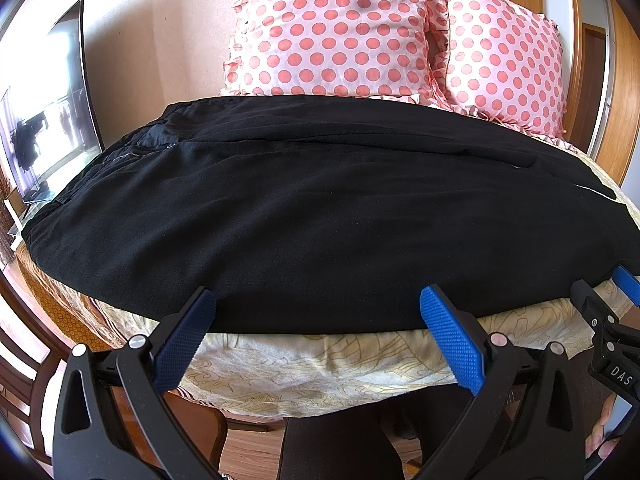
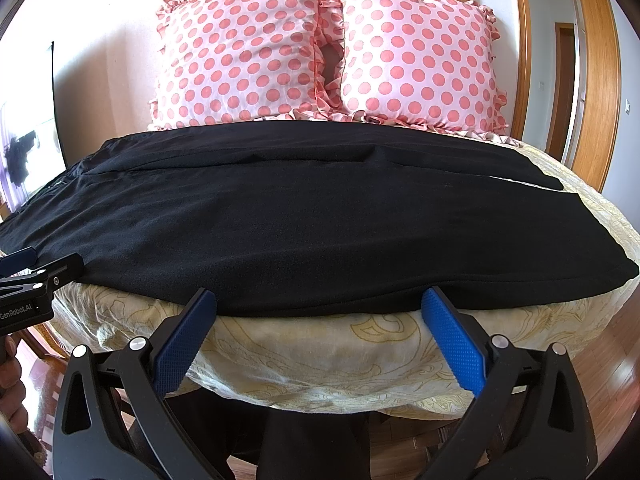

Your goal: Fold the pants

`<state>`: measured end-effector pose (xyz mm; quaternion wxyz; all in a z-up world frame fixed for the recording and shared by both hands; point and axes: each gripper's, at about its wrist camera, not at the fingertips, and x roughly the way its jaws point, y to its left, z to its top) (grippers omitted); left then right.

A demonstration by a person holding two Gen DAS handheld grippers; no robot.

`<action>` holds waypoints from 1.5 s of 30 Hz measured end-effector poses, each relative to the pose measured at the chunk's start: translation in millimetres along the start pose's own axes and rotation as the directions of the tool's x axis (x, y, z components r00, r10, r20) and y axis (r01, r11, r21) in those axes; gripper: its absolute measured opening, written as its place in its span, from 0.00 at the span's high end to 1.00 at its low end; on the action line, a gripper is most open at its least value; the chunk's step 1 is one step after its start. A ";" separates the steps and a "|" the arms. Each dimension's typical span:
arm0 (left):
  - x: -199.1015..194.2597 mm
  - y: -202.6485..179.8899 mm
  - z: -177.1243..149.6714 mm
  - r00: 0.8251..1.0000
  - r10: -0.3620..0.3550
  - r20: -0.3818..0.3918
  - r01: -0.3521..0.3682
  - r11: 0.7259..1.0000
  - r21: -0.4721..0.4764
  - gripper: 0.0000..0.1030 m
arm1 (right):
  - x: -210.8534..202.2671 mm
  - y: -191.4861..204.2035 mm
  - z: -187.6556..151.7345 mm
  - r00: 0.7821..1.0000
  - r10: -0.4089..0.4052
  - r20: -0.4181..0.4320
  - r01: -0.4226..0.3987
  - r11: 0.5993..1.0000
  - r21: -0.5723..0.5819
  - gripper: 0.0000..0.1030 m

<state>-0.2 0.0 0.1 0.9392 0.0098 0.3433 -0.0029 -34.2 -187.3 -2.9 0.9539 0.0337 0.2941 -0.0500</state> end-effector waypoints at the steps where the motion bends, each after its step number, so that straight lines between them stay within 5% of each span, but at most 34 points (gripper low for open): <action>1: 0.0 -0.2 0.1 1.000 0.000 0.000 0.000 1.000 0.000 0.02 | 0.0 0.0 0.0 1.000 0.000 0.000 0.000 1.000 0.000 0.01; 38: -0.1 0.7 -0.2 1.000 -0.006 -0.002 0.006 1.000 0.005 0.02 | 2.7 -3.8 2.3 1.000 0.015 -0.012 -0.015 1.000 -0.002 0.01; 42: -5.4 6.4 6.1 0.999 -0.047 -0.025 0.047 0.999 0.000 0.02 | -1.9 -15.0 15.3 0.998 0.059 -0.011 -0.059 0.998 0.004 0.01; 45: -10.1 13.7 16.8 0.998 -0.063 0.001 0.063 0.998 -0.024 0.02 | -12.1 -37.3 44.5 0.998 -0.007 0.055 0.007 1.000 0.001 0.01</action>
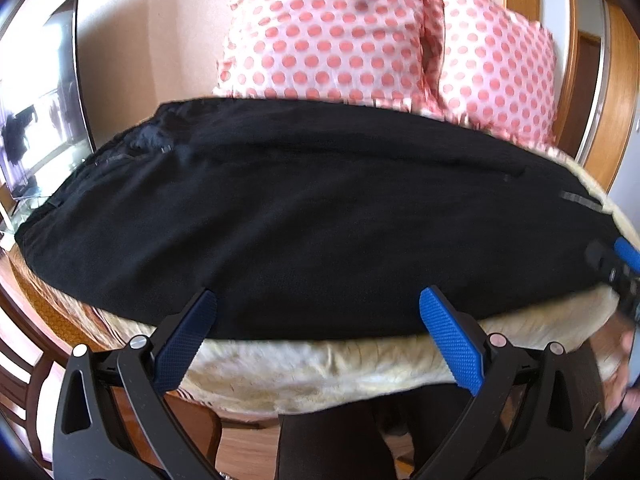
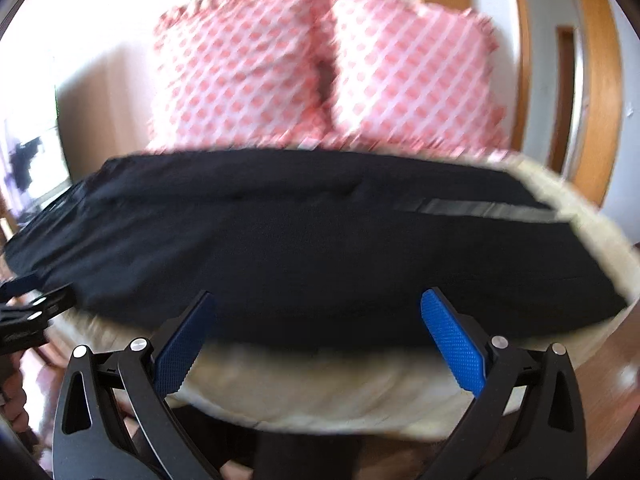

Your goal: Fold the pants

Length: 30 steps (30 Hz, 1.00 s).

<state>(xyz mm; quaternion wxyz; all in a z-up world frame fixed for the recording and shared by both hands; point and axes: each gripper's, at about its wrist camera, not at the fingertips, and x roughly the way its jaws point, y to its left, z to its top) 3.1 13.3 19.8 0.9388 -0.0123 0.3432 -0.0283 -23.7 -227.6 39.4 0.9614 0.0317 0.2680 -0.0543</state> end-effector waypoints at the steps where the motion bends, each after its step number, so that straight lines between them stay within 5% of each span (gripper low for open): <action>1: -4.8 3.6 7.9 1.000 -0.002 0.022 0.002 1.000 -0.007 0.02 | -1.1 -13.6 15.2 1.000 -0.010 0.014 0.009 1.000 0.018 0.01; 7: -4.8 7.0 50.1 0.992 0.081 0.100 -0.082 0.997 0.002 0.02 | 32.9 -95.3 97.5 0.994 -0.106 0.000 0.105 0.981 0.164 0.01; 13: 17.1 9.7 85.7 0.989 0.109 0.100 -0.107 0.994 -0.021 0.02 | 146.2 -187.1 157.4 0.934 -0.305 -0.186 0.343 0.910 0.231 0.01; 18: 34.1 8.7 101.8 0.988 0.118 0.095 -0.117 0.993 -0.021 0.02 | 224.1 -253.8 168.0 0.872 -0.353 -0.340 0.460 0.827 0.322 0.02; 21: 46.3 8.6 108.2 0.989 0.126 0.081 -0.125 0.992 -0.018 0.02 | 259.6 -288.2 168.1 0.820 -0.393 -0.416 0.546 0.757 0.360 0.12; 24: 60.2 9.8 112.7 0.989 0.134 0.060 -0.134 0.991 -0.016 0.02 | 283.0 -308.2 164.2 0.797 -0.390 -0.462 0.578 0.713 0.397 0.16; 30: 80.1 10.4 114.9 0.991 0.129 0.021 -0.129 0.992 -0.014 0.02 | 302.5 -307.9 164.5 0.766 -0.428 -0.481 0.614 0.709 0.347 0.19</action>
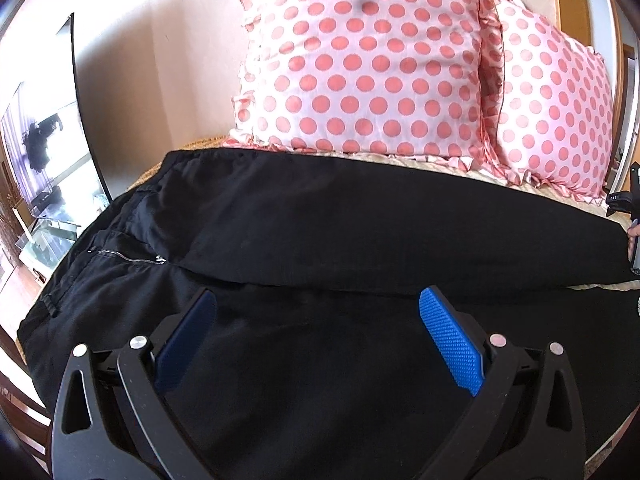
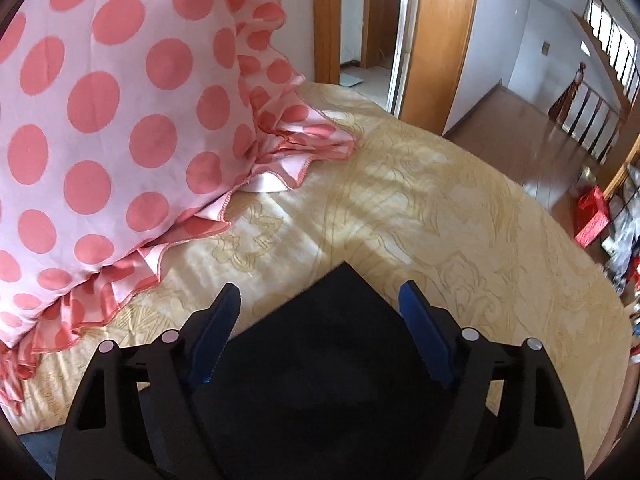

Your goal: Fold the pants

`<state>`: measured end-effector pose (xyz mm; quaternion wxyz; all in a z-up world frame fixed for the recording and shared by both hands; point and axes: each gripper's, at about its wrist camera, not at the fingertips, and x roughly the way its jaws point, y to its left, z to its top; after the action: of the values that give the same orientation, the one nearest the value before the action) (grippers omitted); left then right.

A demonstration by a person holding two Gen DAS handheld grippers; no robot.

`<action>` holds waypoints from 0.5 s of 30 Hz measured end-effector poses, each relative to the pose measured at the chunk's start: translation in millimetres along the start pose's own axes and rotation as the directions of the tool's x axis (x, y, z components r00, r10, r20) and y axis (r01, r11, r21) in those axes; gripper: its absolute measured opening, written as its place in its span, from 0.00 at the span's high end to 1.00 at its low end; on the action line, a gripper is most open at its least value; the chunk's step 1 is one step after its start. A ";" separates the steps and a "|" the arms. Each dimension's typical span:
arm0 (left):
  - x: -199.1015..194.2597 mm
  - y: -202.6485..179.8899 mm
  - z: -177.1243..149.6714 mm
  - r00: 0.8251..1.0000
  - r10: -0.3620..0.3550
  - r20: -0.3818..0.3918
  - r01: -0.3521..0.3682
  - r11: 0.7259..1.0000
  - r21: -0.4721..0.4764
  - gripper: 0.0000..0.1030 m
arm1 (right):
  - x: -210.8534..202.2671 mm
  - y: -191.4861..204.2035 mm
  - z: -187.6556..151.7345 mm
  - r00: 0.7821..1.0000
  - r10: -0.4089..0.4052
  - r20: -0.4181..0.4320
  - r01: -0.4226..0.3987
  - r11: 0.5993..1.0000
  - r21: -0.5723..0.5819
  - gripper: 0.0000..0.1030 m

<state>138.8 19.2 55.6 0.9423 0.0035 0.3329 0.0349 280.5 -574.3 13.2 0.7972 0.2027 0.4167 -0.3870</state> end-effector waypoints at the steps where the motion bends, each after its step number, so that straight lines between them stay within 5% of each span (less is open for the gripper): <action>1: 2.7 -0.7 -0.4 1.000 -0.004 -0.006 0.004 1.000 0.001 0.02 | 2.0 1.2 0.0 1.000 -0.009 0.001 0.009 1.000 -0.006 0.20; 5: 6.6 -3.2 -2.5 1.000 -0.012 -0.015 0.012 1.000 0.006 0.02 | 14.0 1.1 -1.1 1.000 0.006 -0.005 -0.006 1.000 -0.009 0.40; 9: 4.8 -3.5 -2.9 1.000 -0.018 -0.017 0.018 1.000 0.005 0.02 | 8.1 -3.2 -1.1 0.998 0.064 0.006 -0.064 0.998 -0.016 0.78; 15: -6.1 -4.1 -3.1 1.000 -0.028 -0.001 0.028 1.000 0.000 0.02 | -33.9 -17.9 -14.7 0.978 0.187 0.094 -0.184 0.982 -0.044 0.89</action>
<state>132.3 14.6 56.9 0.9425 -0.0010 0.3335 0.0217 247.0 -560.7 32.6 0.8527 0.2074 0.3633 -0.3129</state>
